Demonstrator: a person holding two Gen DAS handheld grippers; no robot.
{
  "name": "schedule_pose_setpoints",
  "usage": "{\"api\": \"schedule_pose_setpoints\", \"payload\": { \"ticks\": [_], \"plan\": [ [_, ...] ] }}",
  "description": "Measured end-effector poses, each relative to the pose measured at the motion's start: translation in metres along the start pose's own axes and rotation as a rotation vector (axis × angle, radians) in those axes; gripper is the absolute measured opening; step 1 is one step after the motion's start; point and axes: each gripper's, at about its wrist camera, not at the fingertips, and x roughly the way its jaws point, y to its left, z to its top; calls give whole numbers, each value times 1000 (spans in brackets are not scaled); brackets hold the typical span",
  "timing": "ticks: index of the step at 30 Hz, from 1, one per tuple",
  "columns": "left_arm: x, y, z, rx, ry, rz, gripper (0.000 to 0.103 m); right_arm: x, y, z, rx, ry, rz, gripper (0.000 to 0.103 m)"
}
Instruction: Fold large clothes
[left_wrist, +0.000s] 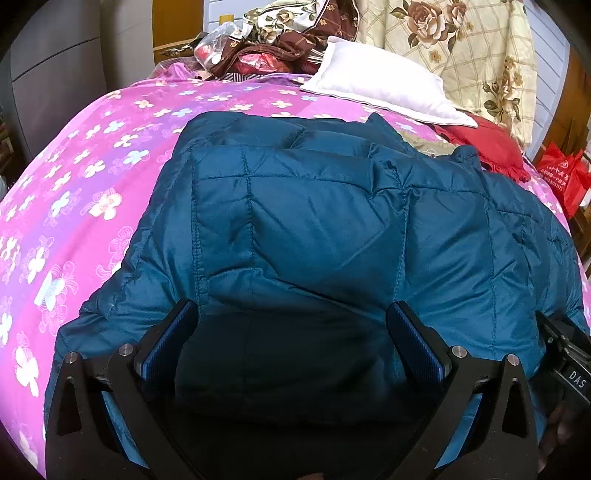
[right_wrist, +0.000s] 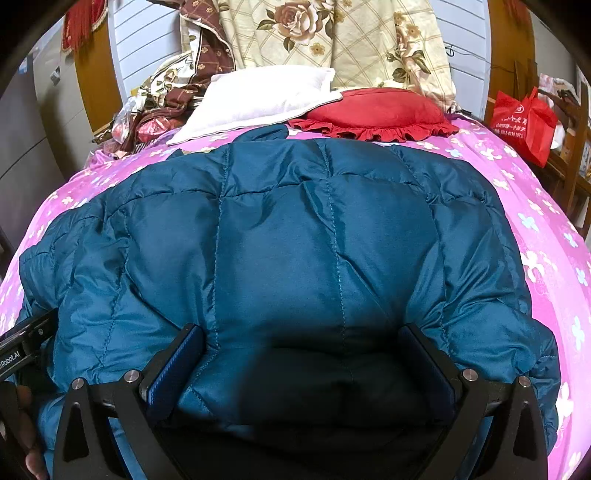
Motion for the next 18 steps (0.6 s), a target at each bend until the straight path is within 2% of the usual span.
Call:
{"api": "schedule_pose_setpoints", "payload": {
  "ticks": [11, 14, 15, 18],
  "plan": [
    [-6, 4, 0, -4, -14, -8, 103, 1, 1, 0, -3, 5, -9, 103],
    [-27, 6, -3, 20, -43, 41, 102, -3, 3, 2, -10, 17, -25, 103],
    [-42, 9, -5, 32, -78, 54, 102, -9, 4, 5, -2, 38, -40, 103],
    [-77, 19, -10, 80, -116, 42, 102, -48, -3, 6, 71, 10, -2, 102]
  ]
}}
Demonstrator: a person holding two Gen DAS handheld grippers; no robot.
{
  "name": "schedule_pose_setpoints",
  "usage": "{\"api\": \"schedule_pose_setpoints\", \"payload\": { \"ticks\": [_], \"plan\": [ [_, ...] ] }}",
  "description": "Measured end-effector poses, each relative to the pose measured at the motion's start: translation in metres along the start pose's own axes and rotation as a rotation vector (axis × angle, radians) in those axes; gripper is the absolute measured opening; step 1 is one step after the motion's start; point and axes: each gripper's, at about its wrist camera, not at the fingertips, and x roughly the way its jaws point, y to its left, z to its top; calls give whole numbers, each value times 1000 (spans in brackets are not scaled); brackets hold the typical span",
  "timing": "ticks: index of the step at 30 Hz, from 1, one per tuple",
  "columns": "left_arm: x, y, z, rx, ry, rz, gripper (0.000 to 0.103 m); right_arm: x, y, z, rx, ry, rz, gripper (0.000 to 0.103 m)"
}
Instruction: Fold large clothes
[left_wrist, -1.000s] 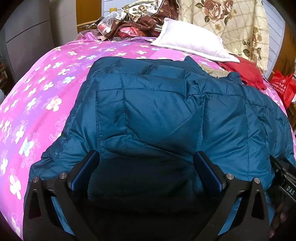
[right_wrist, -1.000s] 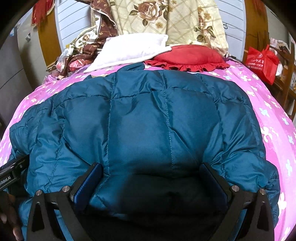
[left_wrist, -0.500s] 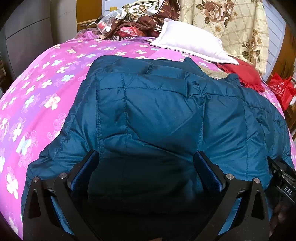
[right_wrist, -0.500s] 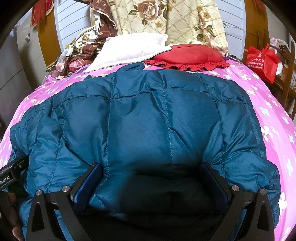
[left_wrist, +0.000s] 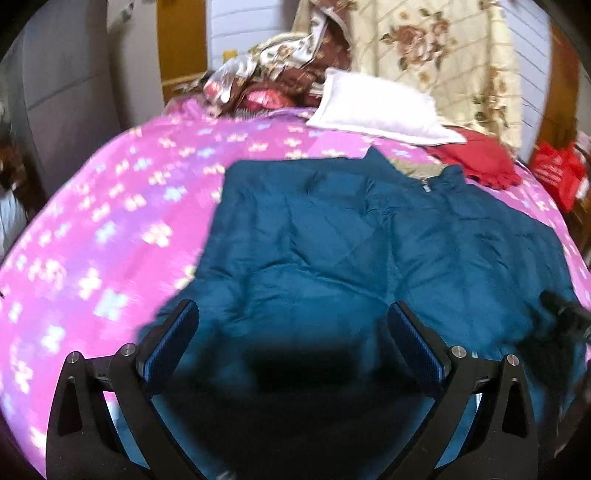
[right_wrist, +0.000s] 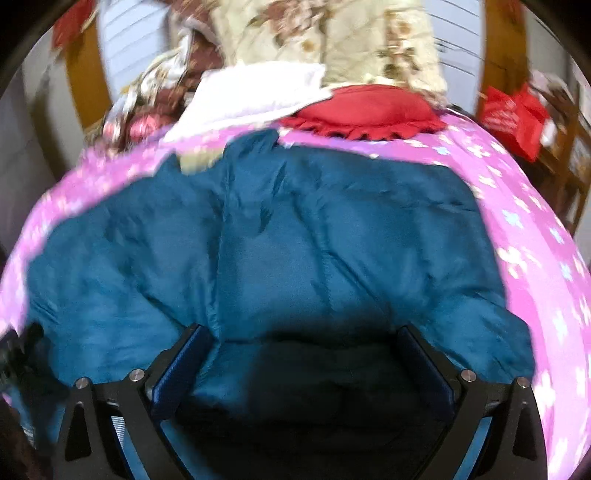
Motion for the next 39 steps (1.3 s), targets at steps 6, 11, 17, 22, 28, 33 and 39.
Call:
{"api": "schedule_pose_setpoints", "payload": {
  "ticks": [6, 11, 17, 22, 28, 33, 39],
  "plan": [
    [-45, 42, -23, -11, 89, -46, 102, -90, -20, -58, -95, -19, -6, 102],
    [-81, 56, -61, 54, 140, -37, 103, -120, -60, -139, -101, 29, 7, 102],
    [-124, 76, -98, 109, 158, -8, 102, -135, -110, -192, -5, 48, 44, 102],
    [-137, 99, -114, 128, 133, 23, 102, -178, -150, -218, 93, -42, 38, 102],
    [-115, 104, -144, 145, 183, -22, 102, -181, -156, -253, 93, 25, 119, 103],
    [-102, 112, -166, 112, 248, -54, 103, -194, -150, -276, 65, -19, 197, 103],
    [-115, 148, -177, 52, 232, -81, 102, -196, -147, -285, 97, -29, 482, 103]
  ]
}}
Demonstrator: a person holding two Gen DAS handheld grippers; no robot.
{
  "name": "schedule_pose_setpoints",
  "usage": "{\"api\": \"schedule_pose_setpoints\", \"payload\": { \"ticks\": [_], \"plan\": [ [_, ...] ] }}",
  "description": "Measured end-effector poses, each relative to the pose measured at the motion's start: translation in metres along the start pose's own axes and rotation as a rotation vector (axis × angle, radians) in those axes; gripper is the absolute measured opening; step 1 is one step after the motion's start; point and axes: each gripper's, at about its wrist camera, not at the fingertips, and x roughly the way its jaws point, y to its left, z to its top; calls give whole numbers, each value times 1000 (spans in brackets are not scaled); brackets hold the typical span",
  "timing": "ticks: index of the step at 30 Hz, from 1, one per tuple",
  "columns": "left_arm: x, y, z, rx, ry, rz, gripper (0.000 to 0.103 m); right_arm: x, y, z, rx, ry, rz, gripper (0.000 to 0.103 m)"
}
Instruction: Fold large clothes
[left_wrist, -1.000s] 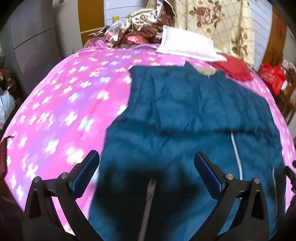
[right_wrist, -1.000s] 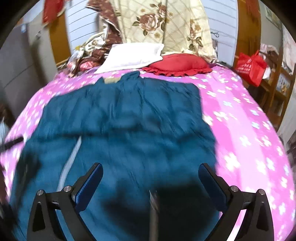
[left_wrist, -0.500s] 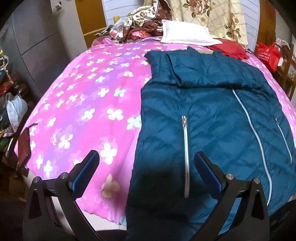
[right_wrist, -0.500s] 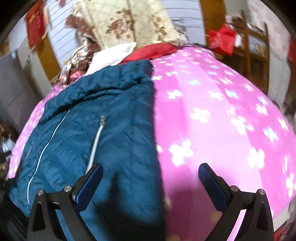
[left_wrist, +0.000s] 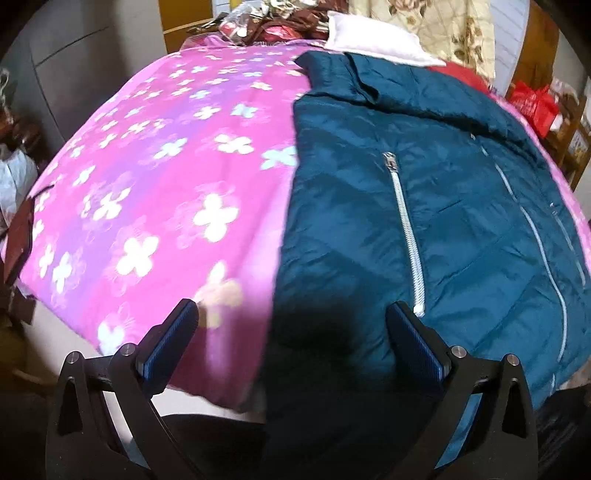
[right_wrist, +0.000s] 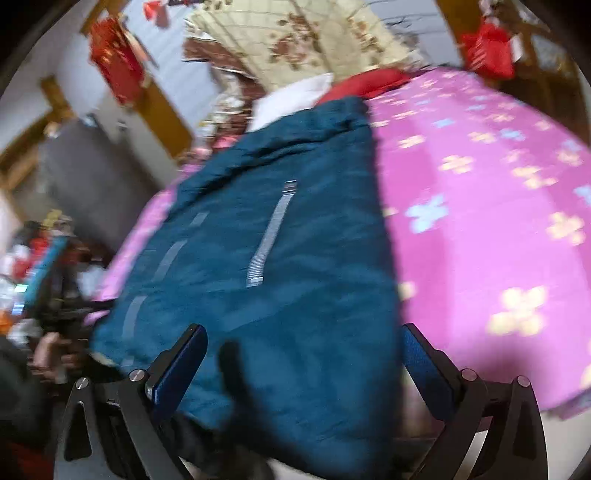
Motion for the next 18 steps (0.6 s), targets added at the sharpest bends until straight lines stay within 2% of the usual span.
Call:
{"api": "schedule_pose_setpoints", "payload": {
  "ticks": [5, 8, 12, 14, 18],
  "plan": [
    [-8, 29, -10, -72, -25, -23, 102, 11, 5, 4, -9, -7, 40, 103],
    [-11, 34, -13, -103, -34, -99, 102, 17, 13, 4, -46, -14, 24, 103],
    [-14, 21, -15, -53, -49, -208, 102, 23, 20, 5, -101, -19, -35, 103],
    [-6, 12, -18, -21, 4, -281, 102, 26, 20, 7, -107, -17, -51, 103],
    [-9, -2, -27, 44, 22, -292, 102, 28, 21, 7, -107, -22, -63, 103]
  ]
}}
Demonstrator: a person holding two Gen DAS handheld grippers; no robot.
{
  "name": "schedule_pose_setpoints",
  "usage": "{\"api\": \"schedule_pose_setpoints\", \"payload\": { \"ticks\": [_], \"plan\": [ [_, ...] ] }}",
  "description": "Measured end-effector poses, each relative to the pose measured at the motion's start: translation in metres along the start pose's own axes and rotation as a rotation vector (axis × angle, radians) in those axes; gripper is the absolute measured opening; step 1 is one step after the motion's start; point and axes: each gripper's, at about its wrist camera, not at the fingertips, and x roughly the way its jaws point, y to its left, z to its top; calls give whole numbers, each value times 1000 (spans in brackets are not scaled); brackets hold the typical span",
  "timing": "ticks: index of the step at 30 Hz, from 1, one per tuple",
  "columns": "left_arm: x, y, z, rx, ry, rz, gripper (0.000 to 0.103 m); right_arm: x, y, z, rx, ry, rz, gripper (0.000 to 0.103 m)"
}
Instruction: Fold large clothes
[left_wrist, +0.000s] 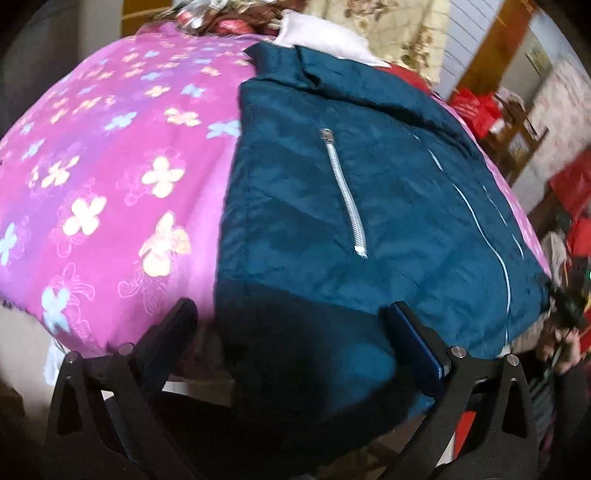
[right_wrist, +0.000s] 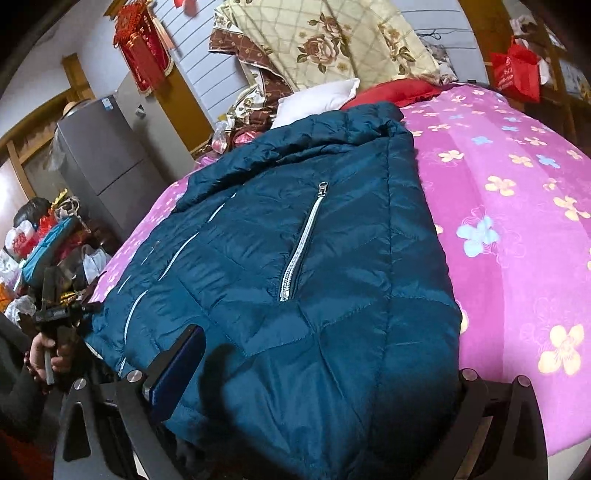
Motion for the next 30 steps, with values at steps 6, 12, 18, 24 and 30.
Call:
{"api": "schedule_pose_setpoints", "payload": {
  "ticks": [6, 12, 18, 24, 30],
  "plan": [
    [-10, 8, -10, -80, -8, -161, 102, 0, 1, -1, -12, -1, -6, 103],
    [5, 3, 13, -150, 13, -349, 99, 2, 2, 1, -14, -1, -23, 103],
    [-17, -12, -3, -53, -3, -372, 99, 1, 3, -1, -27, -6, -32, 103],
    [9, -3, 19, -94, 0, -312, 98, 1, 3, -1, -15, -16, -26, 103],
    [14, -31, 13, 48, 4, -218, 98, -1, -1, -2, 11, -43, 7, 103]
  ]
}}
